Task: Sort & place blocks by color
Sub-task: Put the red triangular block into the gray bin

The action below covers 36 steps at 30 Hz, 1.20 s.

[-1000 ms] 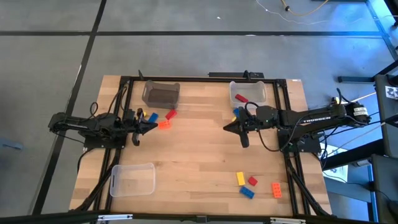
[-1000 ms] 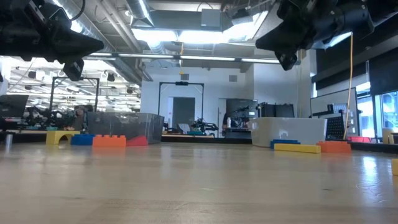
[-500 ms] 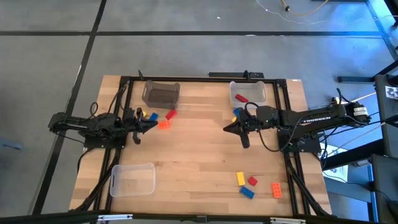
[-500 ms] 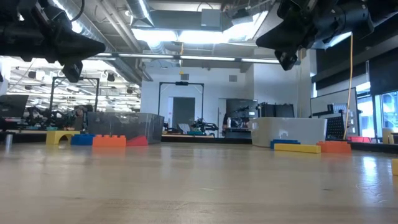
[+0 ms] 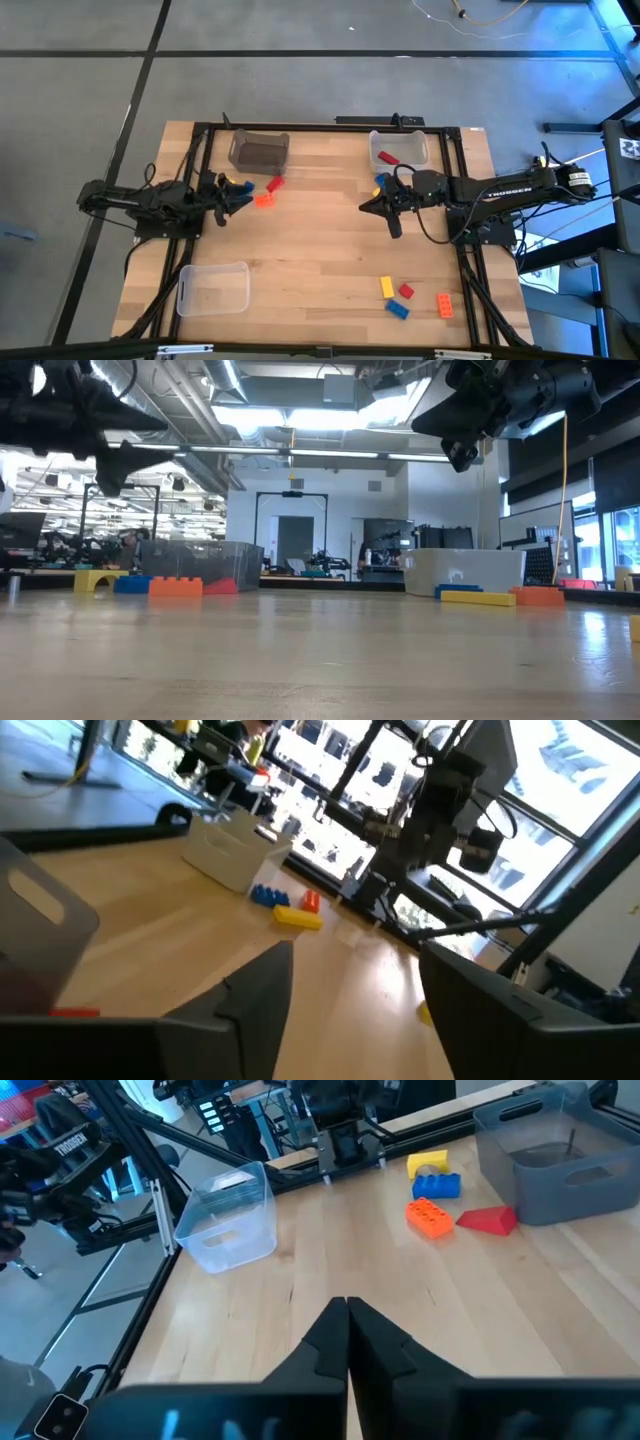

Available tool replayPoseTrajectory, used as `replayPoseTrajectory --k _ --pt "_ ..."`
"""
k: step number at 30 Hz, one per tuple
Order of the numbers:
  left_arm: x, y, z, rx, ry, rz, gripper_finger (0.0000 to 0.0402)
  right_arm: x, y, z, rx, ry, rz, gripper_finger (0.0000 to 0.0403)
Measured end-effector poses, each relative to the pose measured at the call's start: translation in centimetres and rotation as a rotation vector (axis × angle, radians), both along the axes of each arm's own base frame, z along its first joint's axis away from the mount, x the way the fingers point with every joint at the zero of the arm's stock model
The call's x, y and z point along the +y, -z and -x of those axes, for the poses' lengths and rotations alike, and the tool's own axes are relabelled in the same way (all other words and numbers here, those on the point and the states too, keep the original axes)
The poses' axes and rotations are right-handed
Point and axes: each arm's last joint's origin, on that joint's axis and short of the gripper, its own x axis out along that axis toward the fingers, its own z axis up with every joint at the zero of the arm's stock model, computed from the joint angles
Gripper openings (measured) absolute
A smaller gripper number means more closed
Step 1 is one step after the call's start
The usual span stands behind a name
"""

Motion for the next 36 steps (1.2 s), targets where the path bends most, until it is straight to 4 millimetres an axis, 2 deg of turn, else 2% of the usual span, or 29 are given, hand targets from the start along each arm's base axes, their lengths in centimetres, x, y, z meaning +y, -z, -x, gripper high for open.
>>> replayPoseTrajectory --k 3,8,16,20,24,28,31,36 --pt "0.1 -2.0 0.1 -0.001 -0.04 -0.018 0.0222 0.0 0.0 0.0 0.0 0.0 0.0 0.0" --pt "0.3 -6.6 -0.7 0.091 -0.128 -0.062 0.022 0.0 -0.1 0.0 -0.008 0.0 0.0 0.0" --pt "2.0 -13.2 -3.9 0.56 -0.224 -0.063 0.0219 0.0 -0.1 0.0 -0.008 -0.001 0.0 0.0" --pt "3.8 -14.6 -5.7 0.784 -0.227 0.066 0.0219 0.0 -0.1 0.0 -0.008 -0.001 0.002 0.0" --pt "5.5 -14.0 -7.5 0.958 -0.184 0.174 0.0219 0.0 -0.1 0.0 -0.008 -0.007 0.001 0.0" --pt "7.0 -11.7 -9.3 1.076 -0.159 0.222 0.022 0.1 -0.1 0.0 -0.007 -0.025 -0.004 0.0" --pt "7.9 -9.3 -10.7 1.177 -0.16 0.245 0.022 0.1 -0.1 0.0 -0.007 -0.026 -0.004 0.0" --pt "8.7 -4.5 -12.4 1.217 -0.15 0.269 0.0221 0.1 -0.1 0.0 -0.007 -0.026 -0.004 0.0"
